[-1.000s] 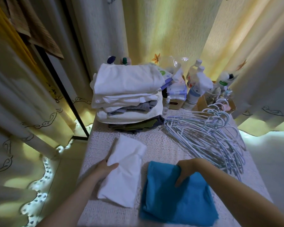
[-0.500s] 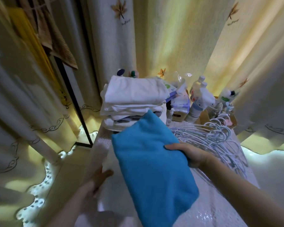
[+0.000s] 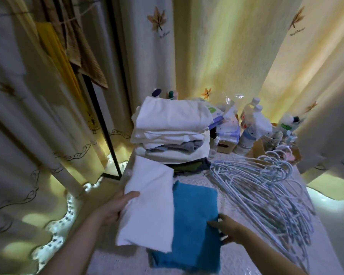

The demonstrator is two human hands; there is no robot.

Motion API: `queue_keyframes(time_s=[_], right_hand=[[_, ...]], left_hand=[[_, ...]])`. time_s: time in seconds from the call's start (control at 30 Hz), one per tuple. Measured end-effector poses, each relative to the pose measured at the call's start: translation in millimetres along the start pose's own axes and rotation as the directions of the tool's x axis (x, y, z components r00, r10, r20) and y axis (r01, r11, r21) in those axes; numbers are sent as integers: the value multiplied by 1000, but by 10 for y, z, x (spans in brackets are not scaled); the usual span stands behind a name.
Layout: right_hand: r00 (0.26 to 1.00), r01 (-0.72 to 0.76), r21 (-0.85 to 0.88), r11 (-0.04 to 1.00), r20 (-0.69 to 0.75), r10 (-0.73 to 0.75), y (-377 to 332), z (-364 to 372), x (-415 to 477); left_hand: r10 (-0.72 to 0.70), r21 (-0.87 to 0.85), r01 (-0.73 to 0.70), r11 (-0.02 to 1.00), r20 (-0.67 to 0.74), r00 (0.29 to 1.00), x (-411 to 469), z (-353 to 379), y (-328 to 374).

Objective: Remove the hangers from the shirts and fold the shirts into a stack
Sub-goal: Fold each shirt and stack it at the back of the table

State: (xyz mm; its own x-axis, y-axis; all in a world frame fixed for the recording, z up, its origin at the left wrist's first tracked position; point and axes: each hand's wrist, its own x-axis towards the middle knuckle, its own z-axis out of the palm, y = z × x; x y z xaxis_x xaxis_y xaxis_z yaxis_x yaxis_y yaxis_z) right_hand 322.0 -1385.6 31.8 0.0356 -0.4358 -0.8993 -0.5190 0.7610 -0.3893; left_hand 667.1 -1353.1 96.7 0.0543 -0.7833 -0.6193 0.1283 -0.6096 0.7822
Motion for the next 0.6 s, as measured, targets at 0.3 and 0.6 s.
queue_keyframes(time_s=[0.3, 0.6], right_hand=[[977, 131, -50, 990, -165, -138, -70, -360, -175], [823, 557, 264, 787, -297, -483, -1312, -632, -651]], left_hand=[[-138, 490, 22, 871, 201, 970, 152, 875, -447], [656, 575, -630, 522, 202, 727, 205, 881, 1311]])
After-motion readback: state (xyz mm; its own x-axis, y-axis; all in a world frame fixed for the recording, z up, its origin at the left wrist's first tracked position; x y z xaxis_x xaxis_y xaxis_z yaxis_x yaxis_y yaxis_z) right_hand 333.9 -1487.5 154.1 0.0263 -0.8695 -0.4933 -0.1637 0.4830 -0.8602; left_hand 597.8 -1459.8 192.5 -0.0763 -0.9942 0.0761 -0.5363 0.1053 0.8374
